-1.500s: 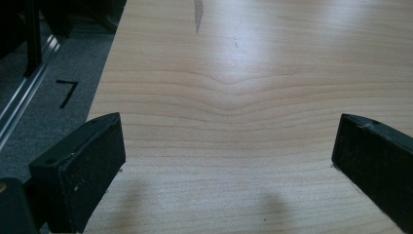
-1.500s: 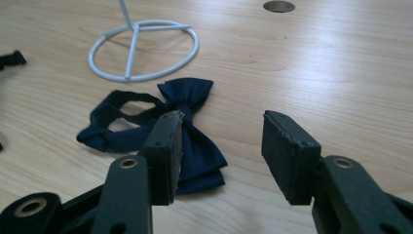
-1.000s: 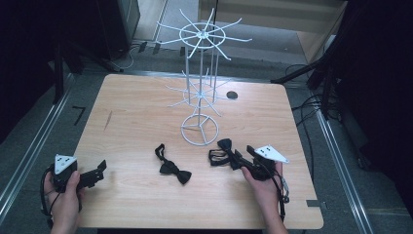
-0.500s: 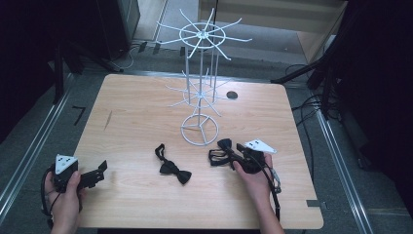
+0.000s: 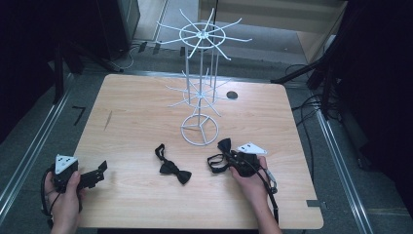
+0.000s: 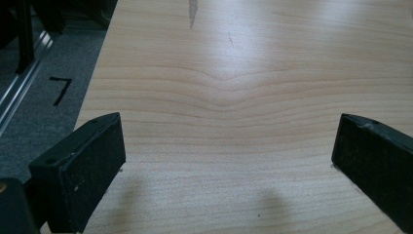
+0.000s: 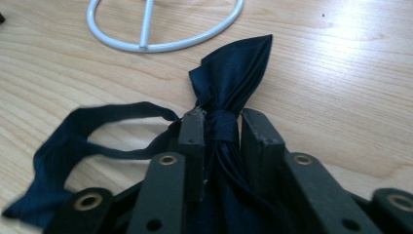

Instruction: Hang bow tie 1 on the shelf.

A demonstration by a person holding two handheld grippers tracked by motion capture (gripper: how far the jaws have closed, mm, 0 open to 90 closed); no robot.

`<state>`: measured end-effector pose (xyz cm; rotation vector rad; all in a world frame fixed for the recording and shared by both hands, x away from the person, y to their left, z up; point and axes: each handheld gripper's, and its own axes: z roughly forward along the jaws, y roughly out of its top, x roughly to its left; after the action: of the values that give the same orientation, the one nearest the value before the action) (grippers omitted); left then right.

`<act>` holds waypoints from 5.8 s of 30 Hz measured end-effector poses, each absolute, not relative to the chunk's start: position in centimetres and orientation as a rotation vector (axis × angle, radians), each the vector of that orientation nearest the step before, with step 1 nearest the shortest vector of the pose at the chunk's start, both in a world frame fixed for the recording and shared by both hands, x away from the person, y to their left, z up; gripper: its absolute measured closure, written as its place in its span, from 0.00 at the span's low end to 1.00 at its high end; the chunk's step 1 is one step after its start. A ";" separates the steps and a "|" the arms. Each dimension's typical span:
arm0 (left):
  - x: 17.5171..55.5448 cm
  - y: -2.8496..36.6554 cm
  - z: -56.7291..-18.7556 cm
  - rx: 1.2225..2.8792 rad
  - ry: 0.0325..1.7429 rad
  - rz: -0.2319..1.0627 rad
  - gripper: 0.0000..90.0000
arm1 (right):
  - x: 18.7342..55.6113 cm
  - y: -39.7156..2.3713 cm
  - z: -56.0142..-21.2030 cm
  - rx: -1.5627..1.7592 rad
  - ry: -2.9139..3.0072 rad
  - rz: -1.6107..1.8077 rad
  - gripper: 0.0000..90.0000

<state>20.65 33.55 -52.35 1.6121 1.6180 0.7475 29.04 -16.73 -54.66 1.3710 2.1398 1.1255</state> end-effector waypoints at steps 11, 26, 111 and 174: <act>20.7 33.6 -52.4 1.611 1.619 0.741 0.00 | 28.5 -16.8 -54.2 1.375 2.087 1.150 0.86; 20.7 33.6 -52.4 1.615 1.614 0.743 0.00 | 26.8 -17.7 -50.5 1.302 1.936 1.320 0.85; 20.6 33.6 -52.3 1.621 1.612 0.742 0.00 | 27.1 -15.5 -39.5 1.122 1.619 1.576 0.84; 20.6 33.6 -52.3 1.621 1.610 0.734 0.00 | 27.6 -14.9 -48.8 1.222 1.786 1.406 0.74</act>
<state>20.58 33.60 -52.35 1.6207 1.6103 0.7338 27.63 -14.92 -48.79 1.2223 1.7859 1.4057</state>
